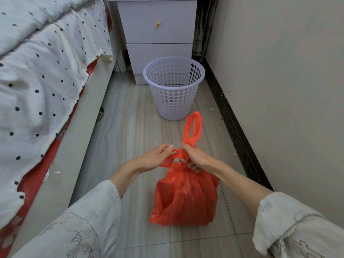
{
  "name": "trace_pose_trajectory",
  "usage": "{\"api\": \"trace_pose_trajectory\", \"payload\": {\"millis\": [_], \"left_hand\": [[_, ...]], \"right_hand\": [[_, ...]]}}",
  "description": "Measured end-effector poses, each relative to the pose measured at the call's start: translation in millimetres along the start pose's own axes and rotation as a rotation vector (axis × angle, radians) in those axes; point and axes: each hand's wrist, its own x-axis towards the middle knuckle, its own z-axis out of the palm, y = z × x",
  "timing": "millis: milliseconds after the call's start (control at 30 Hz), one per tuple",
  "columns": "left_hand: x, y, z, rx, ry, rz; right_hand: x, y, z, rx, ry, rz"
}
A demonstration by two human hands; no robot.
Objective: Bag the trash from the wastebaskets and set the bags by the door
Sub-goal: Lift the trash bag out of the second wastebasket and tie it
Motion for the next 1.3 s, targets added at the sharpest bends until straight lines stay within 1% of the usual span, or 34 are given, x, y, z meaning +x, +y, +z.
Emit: {"api": "trace_pose_trajectory", "payload": {"millis": [100,167,233,300,433,500,567,633,700,733,800,833,867,900,967,1000,1033,1067,1100,1167,1300], "left_hand": [[5.0,2.8,3.8,0.091,-0.046,0.017],[5.5,3.9,3.1,0.161,-0.069,-0.009],[5.4,3.2,1.4,0.157,-0.083,-0.032],[5.0,5.0,-2.6,0.144,-0.088,-0.017],[2.5,22.5,-8.6,-0.018,-0.149,0.052],[-0.8,31.0,-3.9,-0.026,-0.196,0.074],[-3.6,36.0,3.4,0.026,-0.26,0.089],[-3.2,35.7,9.2,0.177,-0.337,0.091],[-2.7,32.4,14.1,0.313,-0.458,0.022],[-4.1,32.0,15.3,0.34,-0.545,-0.065],[-7.2,30.6,13.5,0.296,-0.696,-0.267],[-5.4,26.2,11.6,0.241,-0.697,-0.313],[-1.6,20.4,9.4,0.184,-0.617,-0.322],[4.4,11.3,8.5,0.148,-0.466,-0.288],[17.5,-6.0,12.1,0.165,-0.074,-0.116],[21.6,-12.5,16.6,0.153,0.061,-0.036],[22.7,-15.2,23.0,0.115,0.1,0.016],[21.8,-14.8,29.9,0.061,0.067,0.052],[21.2,-15.2,35.7,-0.003,0.001,0.072],[20.8,-17.7,43.5,-0.085,-0.082,0.088],[25.2,-25.6,47.2,-0.073,-0.063,0.063]], "right_hand": [[2.5,5.5,-4.1,-0.002,0.059,0.013],[5.9,9.2,-5.8,0.01,0.082,0.018],[7.7,12.2,-9.3,0.067,0.07,0.017],[11.2,15.1,-14.2,0.117,0.074,-0.005],[21.1,20.7,-21.8,0.147,0.191,-0.014],[25.7,24.1,-24.7,0.177,0.245,0.001],[27.3,27.0,-27.8,0.259,0.287,0.034],[25.4,28.3,-29.9,0.403,0.247,0.06],[21.2,28.7,-29.5,0.467,0.132,0.03],[19.4,29.3,-29.0,0.461,0.076,-0.004],[12.1,27.5,-30.3,0.464,-0.035,-0.05],[8.1,26.1,-32.0,0.448,-0.099,-0.068],[4.8,24.6,-34.3,0.391,-0.165,-0.089],[1.4,22.4,-35.9,0.292,-0.224,-0.105],[-2.4,19.0,-36.5,0.108,-0.285,-0.13],[-3.9,16.2,-35.7,0.049,-0.301,-0.135],[-5.7,13.0,-34.6,0.0,-0.312,-0.14],[-6.5,11.0,-34.4,-0.038,-0.314,-0.141],[-7.7,9.8,-34.9,-0.065,-0.31,-0.14],[-8.7,12.2,-38.0,-0.078,-0.295,-0.132],[-14.2,19.4,-44.3,-0.045,-0.278,-0.108]]}}
